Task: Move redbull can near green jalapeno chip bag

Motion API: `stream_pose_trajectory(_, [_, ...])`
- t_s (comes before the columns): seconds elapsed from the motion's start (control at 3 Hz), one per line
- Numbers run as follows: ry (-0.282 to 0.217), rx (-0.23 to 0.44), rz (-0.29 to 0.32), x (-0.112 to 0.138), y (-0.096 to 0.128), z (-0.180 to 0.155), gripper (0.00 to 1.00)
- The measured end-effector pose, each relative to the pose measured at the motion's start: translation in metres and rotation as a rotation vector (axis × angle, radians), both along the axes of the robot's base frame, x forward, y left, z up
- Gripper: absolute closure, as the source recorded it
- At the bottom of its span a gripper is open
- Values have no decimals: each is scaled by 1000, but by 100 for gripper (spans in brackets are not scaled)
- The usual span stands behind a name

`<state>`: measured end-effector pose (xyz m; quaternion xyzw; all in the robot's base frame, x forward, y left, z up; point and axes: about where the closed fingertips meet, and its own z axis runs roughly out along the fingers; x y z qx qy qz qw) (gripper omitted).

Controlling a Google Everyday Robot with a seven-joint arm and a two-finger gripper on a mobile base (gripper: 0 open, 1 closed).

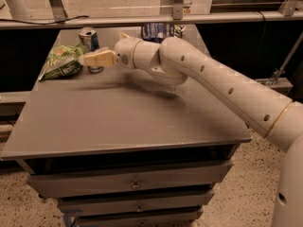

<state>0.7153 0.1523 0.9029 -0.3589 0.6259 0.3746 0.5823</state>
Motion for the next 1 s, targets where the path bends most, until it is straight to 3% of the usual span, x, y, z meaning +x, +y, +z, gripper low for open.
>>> stream_pose_trajectory(0.33, [-38,-47,-34,-11,-63,8,0])
stream_pose_trajectory(0.67, [-93,-110,-75,-29,-152,28,0])
stream_pose_trajectory(1.0, [-87,-109,-58,-34,-152,26,0])
